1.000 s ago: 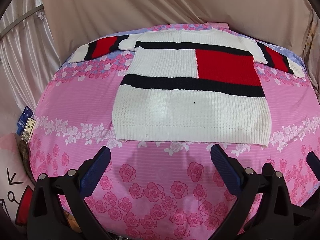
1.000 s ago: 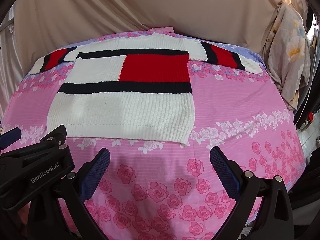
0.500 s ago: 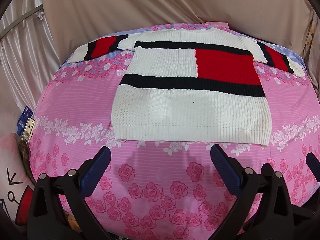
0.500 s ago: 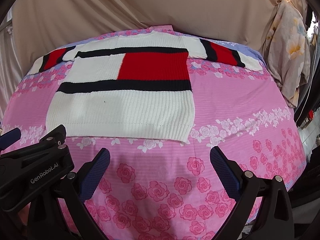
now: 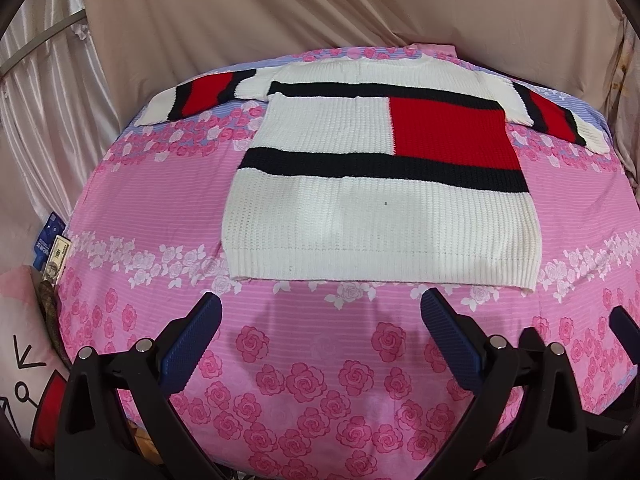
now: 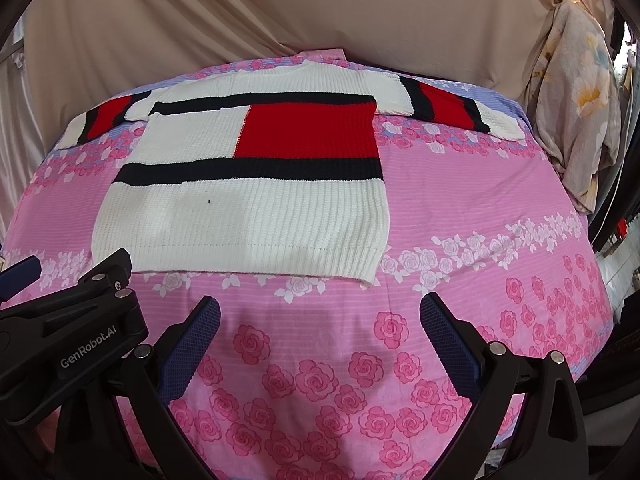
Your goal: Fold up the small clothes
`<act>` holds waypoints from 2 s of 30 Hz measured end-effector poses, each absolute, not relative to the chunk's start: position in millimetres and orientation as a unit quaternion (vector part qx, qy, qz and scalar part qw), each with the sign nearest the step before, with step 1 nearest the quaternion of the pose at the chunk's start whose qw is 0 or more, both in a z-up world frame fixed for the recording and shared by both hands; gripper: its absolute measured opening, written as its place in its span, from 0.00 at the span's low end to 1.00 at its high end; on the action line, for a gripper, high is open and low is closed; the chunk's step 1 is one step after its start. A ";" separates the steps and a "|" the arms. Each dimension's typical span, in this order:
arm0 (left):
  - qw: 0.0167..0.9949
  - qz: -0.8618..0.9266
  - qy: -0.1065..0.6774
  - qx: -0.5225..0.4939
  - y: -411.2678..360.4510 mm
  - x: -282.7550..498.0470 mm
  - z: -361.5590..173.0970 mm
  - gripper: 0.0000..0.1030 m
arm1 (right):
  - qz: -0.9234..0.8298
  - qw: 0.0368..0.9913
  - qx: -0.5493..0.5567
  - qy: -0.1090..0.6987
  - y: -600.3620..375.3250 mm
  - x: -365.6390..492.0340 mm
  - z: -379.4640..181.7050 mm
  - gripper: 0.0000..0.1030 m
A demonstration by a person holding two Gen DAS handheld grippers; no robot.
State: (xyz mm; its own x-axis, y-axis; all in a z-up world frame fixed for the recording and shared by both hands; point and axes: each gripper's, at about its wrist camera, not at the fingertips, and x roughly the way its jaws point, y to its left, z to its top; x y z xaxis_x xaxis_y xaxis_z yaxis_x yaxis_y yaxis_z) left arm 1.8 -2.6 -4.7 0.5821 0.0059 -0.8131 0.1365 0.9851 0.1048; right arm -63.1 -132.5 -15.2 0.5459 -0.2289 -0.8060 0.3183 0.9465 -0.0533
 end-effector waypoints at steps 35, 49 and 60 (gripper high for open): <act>0.878 -0.017 0.472 0.078 -8.6 22.9 -11.1 0.95 | -0.169 0.870 0.070 0.458 -167.8 -54.2 -20.7 0.95; 0.875 0.015 0.482 -0.049 43.6 104.1 -13.7 0.94 | -0.184 0.889 0.212 0.363 -414.8 47.4 -13.5 0.88; 0.882 0.020 0.471 -0.013 21.8 205.7 -51.4 0.91 | -0.288 0.841 0.355 0.289 -564.1 150.8 -98.2 0.51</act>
State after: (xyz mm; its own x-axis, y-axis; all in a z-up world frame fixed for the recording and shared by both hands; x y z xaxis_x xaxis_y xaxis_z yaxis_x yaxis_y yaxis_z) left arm 205.7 21.8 -51.4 0.5551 0.0223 -0.8315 -0.0477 0.9988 -0.0050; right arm 150.8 -564.1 -98.2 0.6676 -0.2783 -0.6906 0.6892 0.5819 0.4317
